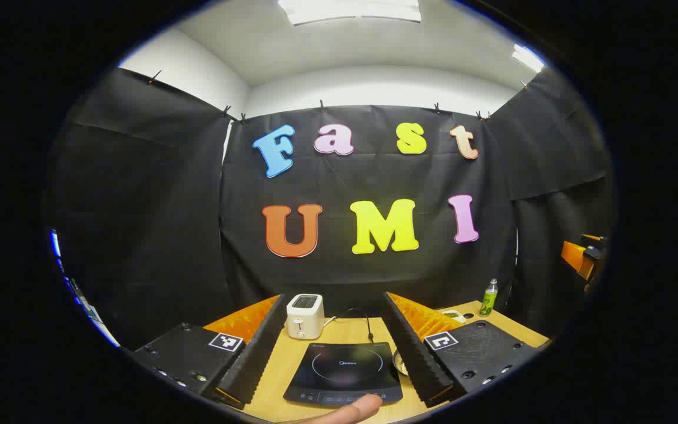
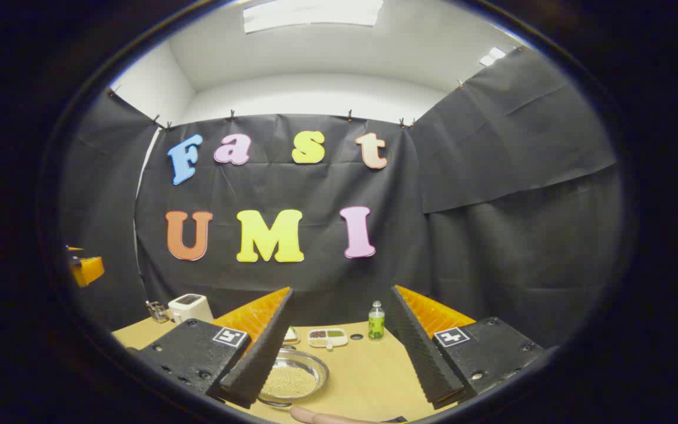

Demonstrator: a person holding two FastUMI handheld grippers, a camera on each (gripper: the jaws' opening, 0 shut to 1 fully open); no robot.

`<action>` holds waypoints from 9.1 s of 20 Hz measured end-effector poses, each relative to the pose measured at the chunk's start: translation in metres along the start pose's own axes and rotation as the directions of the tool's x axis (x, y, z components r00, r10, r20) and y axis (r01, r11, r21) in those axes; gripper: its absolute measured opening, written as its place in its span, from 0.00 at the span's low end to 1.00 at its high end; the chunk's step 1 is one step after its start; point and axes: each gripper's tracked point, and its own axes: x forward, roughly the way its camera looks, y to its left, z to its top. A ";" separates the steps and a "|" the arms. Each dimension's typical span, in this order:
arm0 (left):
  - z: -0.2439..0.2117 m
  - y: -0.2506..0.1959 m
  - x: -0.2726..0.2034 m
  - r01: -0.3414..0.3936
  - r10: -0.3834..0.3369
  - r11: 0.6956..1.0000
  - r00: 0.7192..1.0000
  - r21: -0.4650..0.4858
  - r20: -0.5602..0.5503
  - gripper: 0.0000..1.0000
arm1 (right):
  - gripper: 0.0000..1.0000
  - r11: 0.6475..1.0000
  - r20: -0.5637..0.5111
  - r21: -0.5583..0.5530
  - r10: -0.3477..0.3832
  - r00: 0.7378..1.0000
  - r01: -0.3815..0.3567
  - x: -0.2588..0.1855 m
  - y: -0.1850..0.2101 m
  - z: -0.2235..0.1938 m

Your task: First push the handle of the pot to place it horizontally, then grasp the pot with both hands and set it on the induction cooktop.

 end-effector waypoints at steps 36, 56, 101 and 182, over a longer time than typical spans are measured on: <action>-0.029 -0.001 -0.024 0.034 -0.033 0.999 0.999 -0.004 0.036 0.96 | 0.04 0.949 -0.504 0.105 0.308 0.807 -0.297 0.029 0.158 -0.216; -0.052 0.004 -0.026 0.042 -0.042 0.999 0.999 0.026 0.017 0.96 | 0.04 0.939 -0.799 0.173 0.311 0.515 -0.298 -0.003 0.197 -0.370; -0.048 -0.010 -0.039 0.104 -0.103 0.993 0.994 -0.055 0.031 0.96 | 0.01 0.905 -0.798 0.037 0.283 0.532 -0.425 0.017 0.104 -0.379; -0.275 -0.190 0.164 0.227 -0.251 0.967 0.805 -0.111 -0.537 0.96 | 0.96 0.979 -0.602 0.151 0.200 0.773 -0.137 0.218 -0.043 -0.312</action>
